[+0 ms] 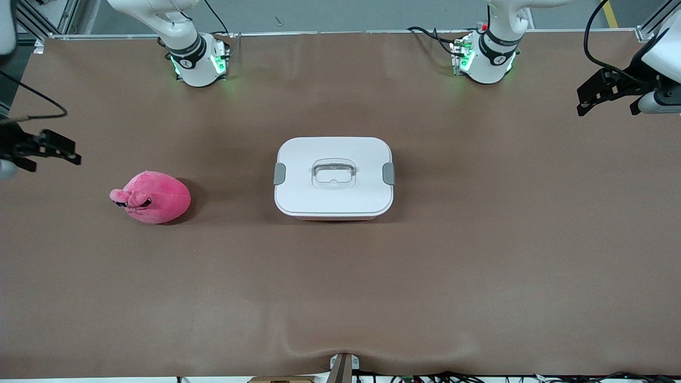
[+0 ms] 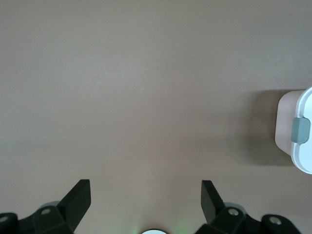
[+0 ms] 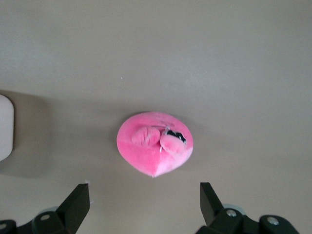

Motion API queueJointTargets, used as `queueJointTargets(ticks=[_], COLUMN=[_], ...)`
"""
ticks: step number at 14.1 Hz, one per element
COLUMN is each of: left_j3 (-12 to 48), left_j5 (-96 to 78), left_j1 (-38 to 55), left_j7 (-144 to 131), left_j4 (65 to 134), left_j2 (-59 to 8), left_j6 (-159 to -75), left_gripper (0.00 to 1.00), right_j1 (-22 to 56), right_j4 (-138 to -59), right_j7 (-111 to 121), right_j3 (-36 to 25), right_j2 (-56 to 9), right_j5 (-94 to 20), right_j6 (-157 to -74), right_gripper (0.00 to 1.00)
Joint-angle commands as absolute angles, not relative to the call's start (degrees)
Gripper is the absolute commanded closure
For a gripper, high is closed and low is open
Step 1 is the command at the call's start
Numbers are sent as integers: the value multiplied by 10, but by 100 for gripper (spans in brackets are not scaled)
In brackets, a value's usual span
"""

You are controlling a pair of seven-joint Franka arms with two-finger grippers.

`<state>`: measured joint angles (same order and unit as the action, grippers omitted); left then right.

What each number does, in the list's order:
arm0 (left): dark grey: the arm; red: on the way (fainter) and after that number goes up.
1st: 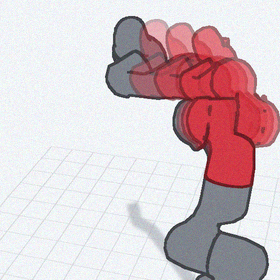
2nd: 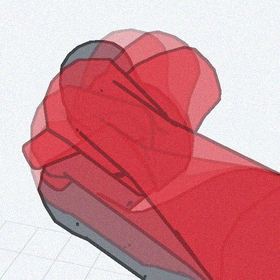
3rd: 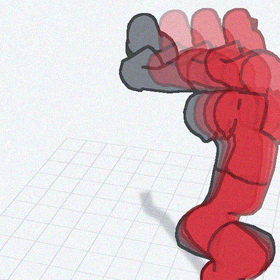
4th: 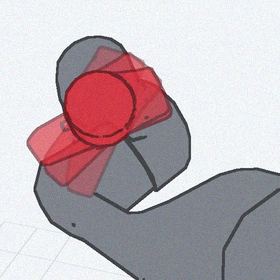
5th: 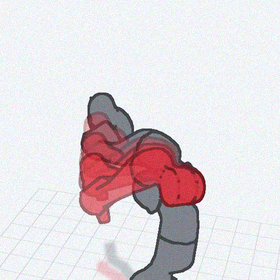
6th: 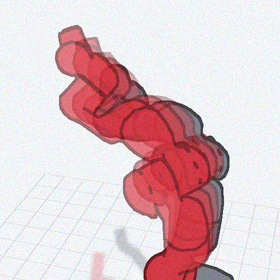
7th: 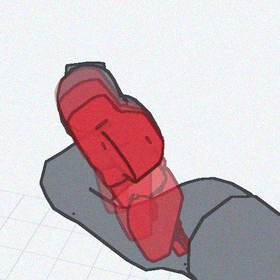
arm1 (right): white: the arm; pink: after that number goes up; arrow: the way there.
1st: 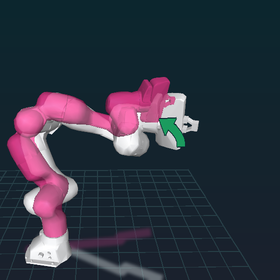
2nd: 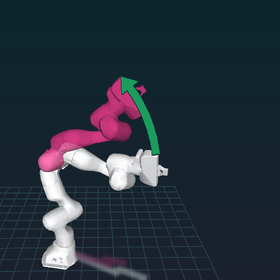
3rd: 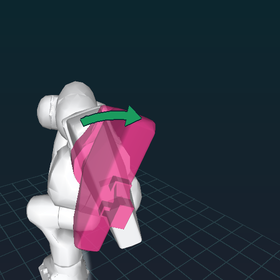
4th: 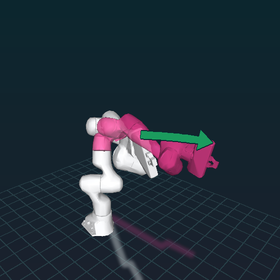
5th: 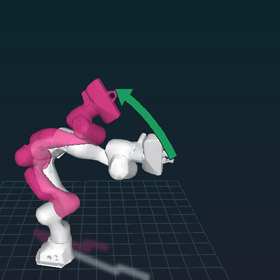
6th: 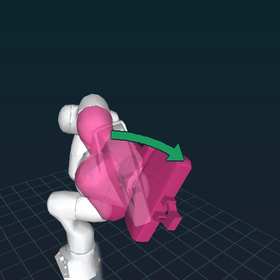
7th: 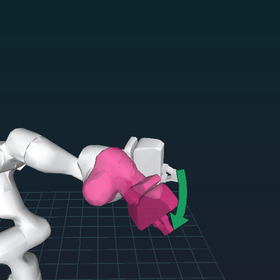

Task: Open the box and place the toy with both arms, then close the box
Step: 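Grasp the pink plush with the right gripper while the left gripper grasps the lid handle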

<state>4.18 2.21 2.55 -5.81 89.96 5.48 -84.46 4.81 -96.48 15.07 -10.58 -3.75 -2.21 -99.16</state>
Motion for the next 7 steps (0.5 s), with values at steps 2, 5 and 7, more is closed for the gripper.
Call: queueJointTargets(ticks=[2,5,7], left_j3=[44,74,103], left_j5=[10,-10,-23], left_j1=[32,41,43], left_j7=[-110,-239,-310], left_j4=[886,882,882], left_j2=[39,22,5], left_j6=[-837,-840,-853], left_gripper=[0,0,0], right_j1=[68,73,80], right_j4=[-1023,-1023,-1042], right_j7=[151,151,151], right_j3=[-110,-110,-110], right_j2=[-55,-99,-112], right_j5=[-21,-21,-22], right_j6=[-1062,-1069,-1072], right_gripper=[0,0,0])
